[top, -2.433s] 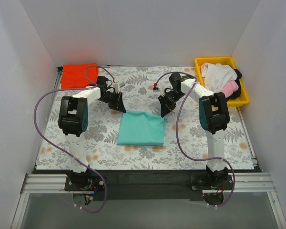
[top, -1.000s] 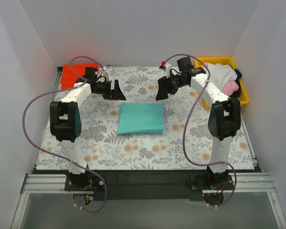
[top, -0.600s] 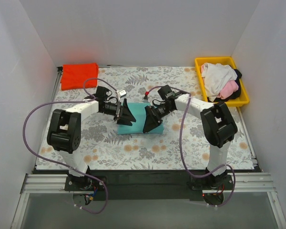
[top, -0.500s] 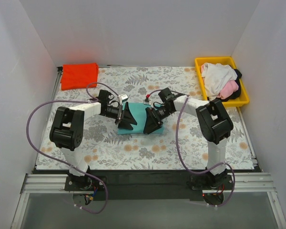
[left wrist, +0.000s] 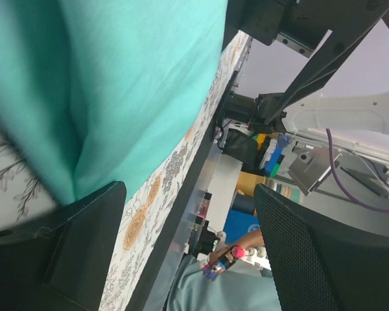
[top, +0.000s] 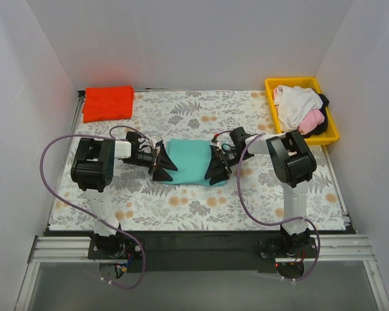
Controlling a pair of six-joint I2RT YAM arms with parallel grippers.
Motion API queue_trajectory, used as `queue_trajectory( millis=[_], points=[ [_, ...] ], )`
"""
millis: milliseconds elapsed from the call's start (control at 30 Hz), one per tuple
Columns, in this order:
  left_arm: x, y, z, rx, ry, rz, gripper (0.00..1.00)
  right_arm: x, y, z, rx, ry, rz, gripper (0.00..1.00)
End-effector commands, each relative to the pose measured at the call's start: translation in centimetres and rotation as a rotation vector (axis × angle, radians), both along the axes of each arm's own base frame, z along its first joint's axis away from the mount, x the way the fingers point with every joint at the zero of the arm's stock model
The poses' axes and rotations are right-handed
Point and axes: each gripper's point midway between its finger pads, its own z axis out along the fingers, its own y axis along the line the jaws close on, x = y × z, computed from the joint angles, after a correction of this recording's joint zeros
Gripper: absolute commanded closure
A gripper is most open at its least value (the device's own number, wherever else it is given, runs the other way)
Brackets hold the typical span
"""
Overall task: Fold and stack the t-shirts
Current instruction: Fold the tshirt, then neatly place the folded tshirt to the corner
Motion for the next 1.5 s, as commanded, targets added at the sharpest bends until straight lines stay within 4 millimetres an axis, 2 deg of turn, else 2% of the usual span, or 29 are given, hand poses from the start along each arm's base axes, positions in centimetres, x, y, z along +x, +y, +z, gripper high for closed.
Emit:
queue_trajectory(
  millis=[0,67,167,200,267,300,333,367,400,433,467,533,600,700,733,767,800,833,900,1100,1233,1467],
  points=[
    [0.1,1.8,-0.8,0.122,0.002,0.05,0.2,1.1,-2.6,-2.5,-0.153,-0.072,-0.066,0.09],
    [0.7,2.7,0.2,0.125,-0.049,0.075,0.19,1.9,-3.1,-0.9,-0.181,-0.16,-0.06,0.09],
    [1.2,3.1,1.8,0.141,-0.178,0.066,0.18,3.0,-2.2,3.2,-0.114,-0.292,-0.052,0.08],
    [1.5,3.2,3.6,0.142,-0.259,0.071,0.17,3.4,-1.8,4.9,-0.078,-0.369,-0.038,0.09],
    [2.6,3.8,4.9,0.172,-0.342,0.112,0.15,4.2,-0.6,7.2,-0.056,-0.479,-0.018,0.1],
    [2.8,4.1,6.7,0.172,-0.363,0.16,0.15,4.6,-0.3,8.4,-0.049,-0.565,-0.004,0.13],
    [3.4,4.6,7.4,0.18,-0.372,0.199,0.15,5.5,-0.2,8.5,-0.097,-0.645,-0.006,0.15],
    [4.4,6.1,8.1,0.194,-0.379,0.274,0.18,5.7,0.8,9.2,-0.11,-0.718,0.017,0.17],
    [4.9,6.7,8.7,0.199,-0.351,0.32,0.19,5.9,1.2,9.5,-0.134,-0.78,0.03,0.19],
    [5.2,7.3,9.6,0.2,-0.363,0.349,0.2,6.2,1.9,8.8,-0.208,-0.893,0.072,0.21],
    [5.8,8.5,9.9,0.22,-0.36,0.401,0.21,6.5,2.6,9.1,-0.233,-0.958,0.088,0.22],
    [6.4,9.5,10.5,0.253,-0.363,0.462,0.24,6.2,4.5,8.5,-0.31,-1.094,0.165,0.27],
    [7.2,11.1,9.3,0.349,-0.332,0.528,0.3,6.7,6.5,8.6,-0.344,-1.183,0.201,0.31],
    [7.9,12.7,7.2,0.461,-0.251,0.561,0.34,6.9,10.0,8.4,-0.393,-1.29,0.246,0.4],
    [7.9,13.0,6.7,0.483,-0.23,0.566,0.34,7.1,10.5,8.0,-0.425,-1.318,0.255,0.41],
    [7.8,13.4,5.9,0.506,-0.191,0.573,0.34,6.3,11.7,7.7,-0.421,-1.343,0.284,0.41],
    [7.7,13.7,5.3,0.521,-0.175,0.578,0.34,6.2,12.3,6.4,-0.442,-1.345,0.308,0.42],
    [7.5,13.8,5.0,0.524,-0.162,0.577,0.34,5.7,13.4,6.3,-0.45,-1.378,0.32,0.42],
    [7.0,13.7,4.2,0.524,-0.134,0.573,0.33,5.3,14.4,4.6,-0.474,-1.385,0.349,0.44],
    [6.7,14.1,2.9,0.534,-0.096,0.569,0.33,5.0,16.9,2.7,-0.496,-1.448,0.371,0.45],
    [6.8,14.6,2.5,0.527,-0.077,0.574,0.33,4.1,18.0,2.0,-0.469,-1.453,0.385,0.45],
    [7.0,14.8,2.0,0.515,-0.059,0.572,0.33,3.2,20.0,2.2,-0.422,-1.46,0.388,0.44]
  ],
)
